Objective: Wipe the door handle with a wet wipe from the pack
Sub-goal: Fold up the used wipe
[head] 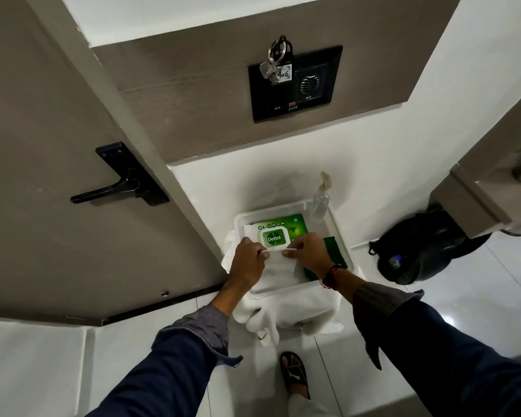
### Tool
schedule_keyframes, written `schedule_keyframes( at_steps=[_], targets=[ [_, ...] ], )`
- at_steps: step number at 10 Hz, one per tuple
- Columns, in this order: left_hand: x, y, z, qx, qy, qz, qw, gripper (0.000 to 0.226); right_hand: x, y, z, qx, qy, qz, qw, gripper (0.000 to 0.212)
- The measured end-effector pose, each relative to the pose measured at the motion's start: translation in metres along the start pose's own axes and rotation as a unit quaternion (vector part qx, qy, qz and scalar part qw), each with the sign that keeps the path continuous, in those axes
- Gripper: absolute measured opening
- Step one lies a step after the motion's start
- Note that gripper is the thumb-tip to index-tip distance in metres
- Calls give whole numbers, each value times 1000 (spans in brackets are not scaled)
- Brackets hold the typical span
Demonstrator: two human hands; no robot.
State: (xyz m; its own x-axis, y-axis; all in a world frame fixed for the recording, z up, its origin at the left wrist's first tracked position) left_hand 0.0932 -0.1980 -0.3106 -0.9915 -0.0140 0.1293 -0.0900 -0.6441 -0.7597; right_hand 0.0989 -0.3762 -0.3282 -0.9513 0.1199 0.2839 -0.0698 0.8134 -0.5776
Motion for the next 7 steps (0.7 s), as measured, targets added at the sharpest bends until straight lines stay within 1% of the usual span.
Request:
schedule_keyframes(
  at_steps=[1,2,3,4,5,6,7],
  targets=[
    [0,8,-6,-137,6,-31,990,35,-1,15,-4,111,-30,-67,991,36],
    [4,15,-8,-270,44,-47,961,31,2,30,0,216,-44,-108,969,41],
    [11,17,-7,-338,89,-19,937,32,11,37,-3,312,-79,-96,942,44],
    [14,-3,-2,-347,115,29,930,28,15,29,-23,371,-145,-32,917,49],
    [14,-57,8,-331,121,84,932,31,25,2,-77,388,-238,43,889,49],
    [18,-151,30,-319,153,181,918,28,47,-30,-164,365,-369,126,845,54],
    [28,-269,70,-304,213,328,869,25,80,-67,-280,334,-506,225,763,62]
  ],
)
Point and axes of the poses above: each hand's wrist, its own x-axis away from the middle knuckle, its own y-axis out of the palm, z = x × y, the point moved 8 cm from there along -x, towards the middle knuckle, and after that the axes turned 6 degrees about z, right-handed, at the moved point
